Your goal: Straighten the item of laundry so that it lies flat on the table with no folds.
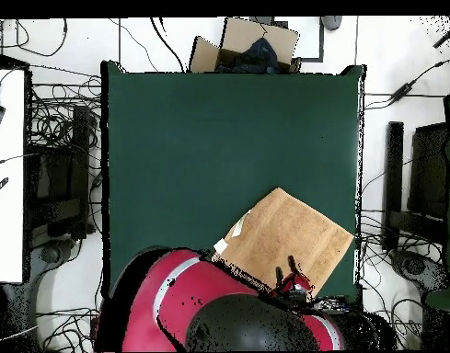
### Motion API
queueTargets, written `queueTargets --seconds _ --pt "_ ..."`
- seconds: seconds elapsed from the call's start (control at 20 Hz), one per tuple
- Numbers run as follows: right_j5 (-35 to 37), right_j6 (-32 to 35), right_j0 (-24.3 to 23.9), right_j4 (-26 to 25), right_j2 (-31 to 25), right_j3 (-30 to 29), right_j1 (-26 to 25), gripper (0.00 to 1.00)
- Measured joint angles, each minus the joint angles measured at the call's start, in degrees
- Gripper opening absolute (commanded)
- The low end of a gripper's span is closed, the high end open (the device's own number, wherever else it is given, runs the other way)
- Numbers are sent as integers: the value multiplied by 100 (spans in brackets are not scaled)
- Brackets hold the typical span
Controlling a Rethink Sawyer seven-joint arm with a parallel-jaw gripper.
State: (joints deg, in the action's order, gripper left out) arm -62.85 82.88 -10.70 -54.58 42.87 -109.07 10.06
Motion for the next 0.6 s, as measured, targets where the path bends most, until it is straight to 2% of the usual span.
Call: queueTargets --seconds 0.2,0.3,0.45,0.6 --pt "123 154 234 -1026 42 105 6 100" --pt "291 399 489 -1870 78 143 28 100" --pt "461 626 632 -2236 78 156 53 100" --pt "784 861 683 -2266 58 197 69 100"
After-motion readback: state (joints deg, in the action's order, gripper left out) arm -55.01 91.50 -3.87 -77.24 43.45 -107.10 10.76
